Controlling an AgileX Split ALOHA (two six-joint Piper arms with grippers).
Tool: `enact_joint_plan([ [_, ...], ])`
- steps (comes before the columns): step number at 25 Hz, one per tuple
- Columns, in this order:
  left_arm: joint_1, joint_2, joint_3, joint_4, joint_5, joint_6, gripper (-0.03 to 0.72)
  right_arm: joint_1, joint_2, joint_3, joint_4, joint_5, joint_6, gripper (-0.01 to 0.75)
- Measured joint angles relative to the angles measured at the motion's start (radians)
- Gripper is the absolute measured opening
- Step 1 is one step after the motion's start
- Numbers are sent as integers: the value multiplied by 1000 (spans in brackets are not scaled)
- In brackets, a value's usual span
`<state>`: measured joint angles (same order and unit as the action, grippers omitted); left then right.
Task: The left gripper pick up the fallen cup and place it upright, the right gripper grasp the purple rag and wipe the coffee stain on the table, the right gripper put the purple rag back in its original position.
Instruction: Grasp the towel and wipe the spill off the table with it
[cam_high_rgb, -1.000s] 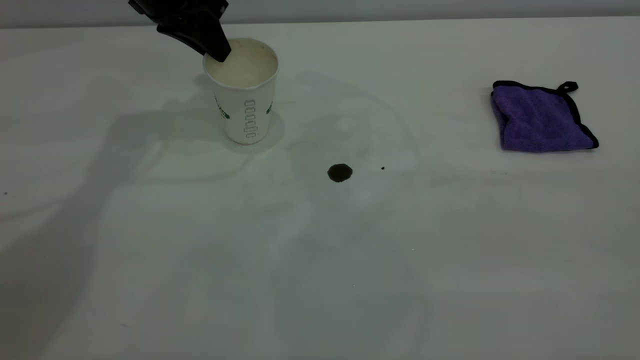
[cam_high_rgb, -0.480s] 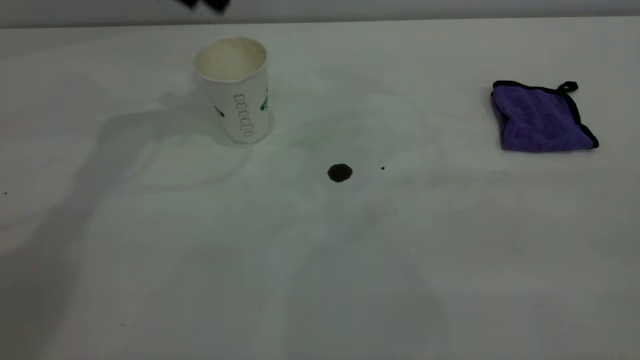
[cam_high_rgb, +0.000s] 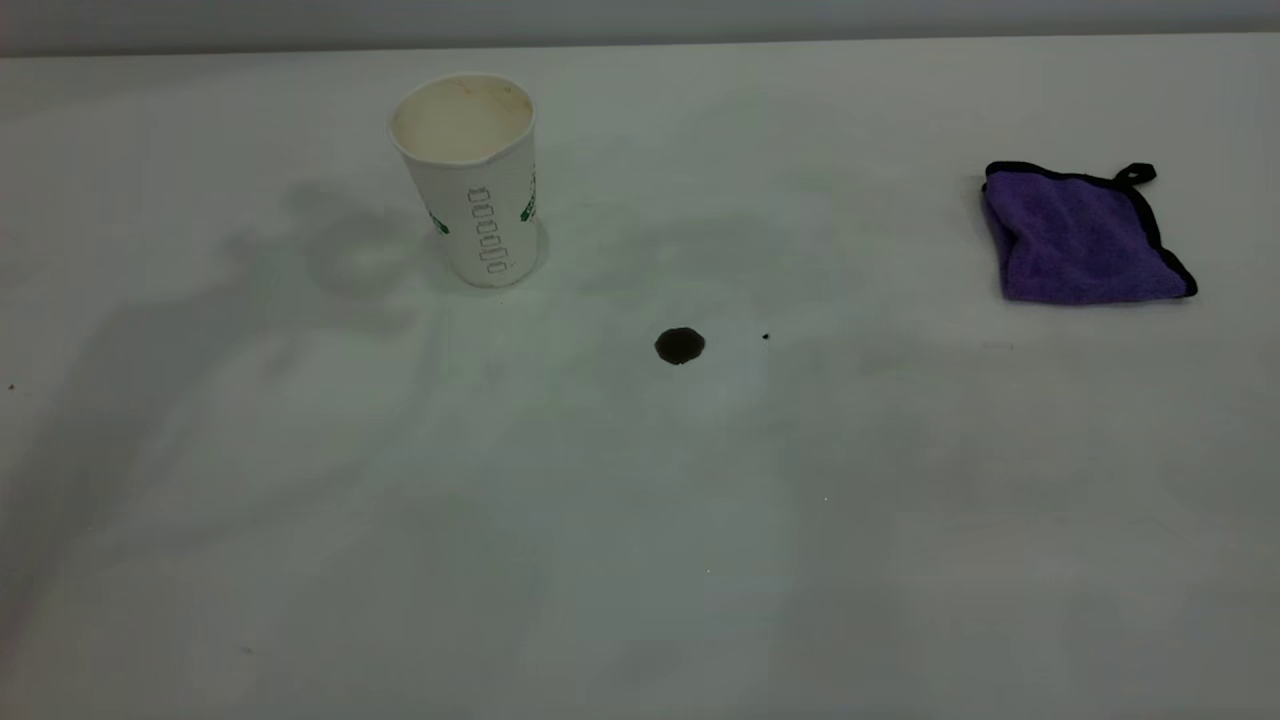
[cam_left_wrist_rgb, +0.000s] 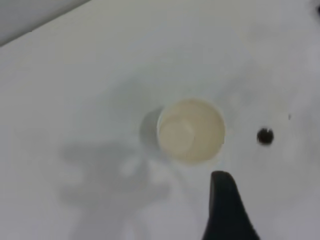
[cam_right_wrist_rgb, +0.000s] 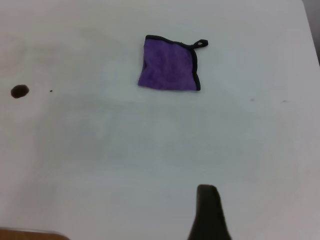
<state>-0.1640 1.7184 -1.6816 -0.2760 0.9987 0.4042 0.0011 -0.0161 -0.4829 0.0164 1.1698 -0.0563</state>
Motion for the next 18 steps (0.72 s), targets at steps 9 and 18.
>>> enact_joint_plan([
  [9, 0, -236, 18, 246, 169, -303, 450, 0, 0, 0, 0, 0, 0, 588],
  [18, 0, -620, 326, 249, 170, -391, 443, 0, 0, 0, 0, 0, 0, 588],
])
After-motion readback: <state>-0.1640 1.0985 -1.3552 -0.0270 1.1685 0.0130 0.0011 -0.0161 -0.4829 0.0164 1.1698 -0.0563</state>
